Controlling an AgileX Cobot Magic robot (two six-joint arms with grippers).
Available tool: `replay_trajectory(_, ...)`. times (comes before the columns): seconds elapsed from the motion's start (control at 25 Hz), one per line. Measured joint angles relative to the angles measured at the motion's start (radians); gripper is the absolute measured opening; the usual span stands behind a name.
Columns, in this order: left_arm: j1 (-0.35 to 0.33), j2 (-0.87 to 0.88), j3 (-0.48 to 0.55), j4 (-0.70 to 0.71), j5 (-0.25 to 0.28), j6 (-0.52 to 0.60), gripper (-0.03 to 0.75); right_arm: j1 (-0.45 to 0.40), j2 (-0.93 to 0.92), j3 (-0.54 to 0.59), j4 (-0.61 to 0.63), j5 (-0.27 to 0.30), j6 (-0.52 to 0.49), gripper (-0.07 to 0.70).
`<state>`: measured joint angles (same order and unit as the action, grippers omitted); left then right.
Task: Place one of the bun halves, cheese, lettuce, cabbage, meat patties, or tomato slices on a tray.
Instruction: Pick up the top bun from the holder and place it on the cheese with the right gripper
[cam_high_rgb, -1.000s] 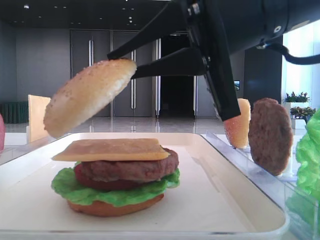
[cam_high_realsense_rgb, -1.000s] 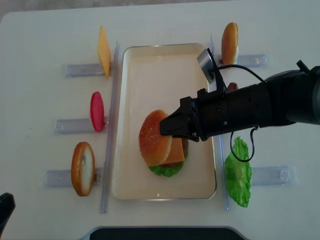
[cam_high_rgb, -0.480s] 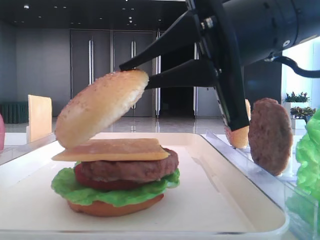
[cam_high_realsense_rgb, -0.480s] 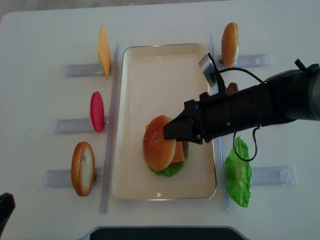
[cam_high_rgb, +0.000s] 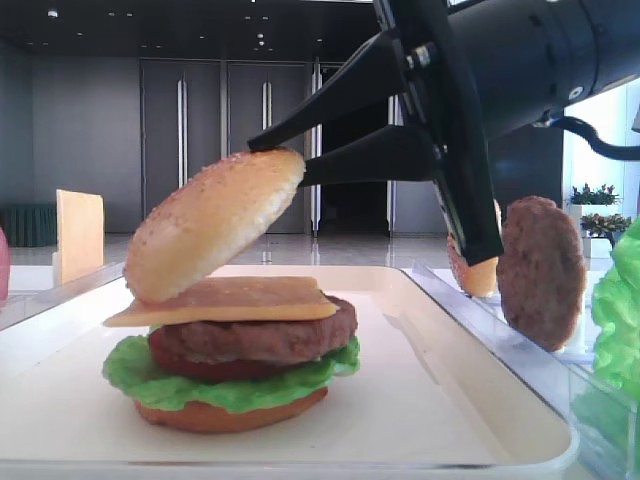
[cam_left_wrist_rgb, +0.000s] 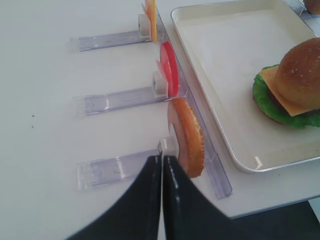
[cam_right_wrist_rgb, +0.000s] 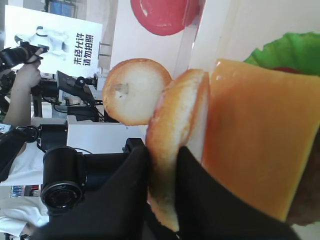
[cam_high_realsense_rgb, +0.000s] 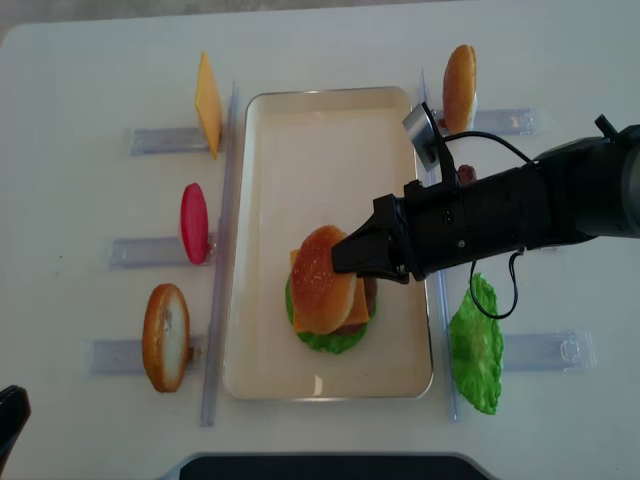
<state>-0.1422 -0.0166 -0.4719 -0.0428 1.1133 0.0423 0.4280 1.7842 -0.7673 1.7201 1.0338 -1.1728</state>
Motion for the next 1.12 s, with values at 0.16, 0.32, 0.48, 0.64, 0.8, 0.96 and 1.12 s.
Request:
replay_trajectory(0.16, 0.000, 0.000, 0.000, 0.000, 0.000, 0.000, -0.001, -0.005, 0.013, 0.000, 0.001, -0.002, -0.005, 0.145)
replay_trajectory(0.32, 0.000, 0.000, 0.000, 0.000, 0.000, 0.000, -0.001, -0.011, 0.028, -0.001, 0.003, 0.009, -0.006, 0.145)
replay_trajectory(0.48, 0.000, 0.000, 0.000, 0.000, 0.000, 0.000, -0.001, -0.011, 0.030, -0.001, 0.004, 0.011, -0.007, 0.145)
replay_trajectory(0.64, 0.000, 0.000, 0.000, 0.000, 0.000, 0.000, -0.001, -0.011, 0.030, -0.001, 0.004, 0.011, -0.008, 0.145)
replay_trajectory(0.8, 0.000, 0.000, 0.000, 0.000, 0.000, 0.000, -0.001, -0.011, 0.030, -0.001, 0.004, 0.012, -0.008, 0.145)
replay_trajectory(0.96, 0.000, 0.000, 0.000, 0.000, 0.000, 0.000, -0.001, -0.011, 0.030, -0.001, 0.004, 0.012, -0.008, 0.145)
replay_trajectory(1.12, 0.000, 0.000, 0.000, 0.000, 0.000, 0.000, -0.001, -0.011, 0.030, -0.001, 0.004, 0.012, -0.008, 0.145)
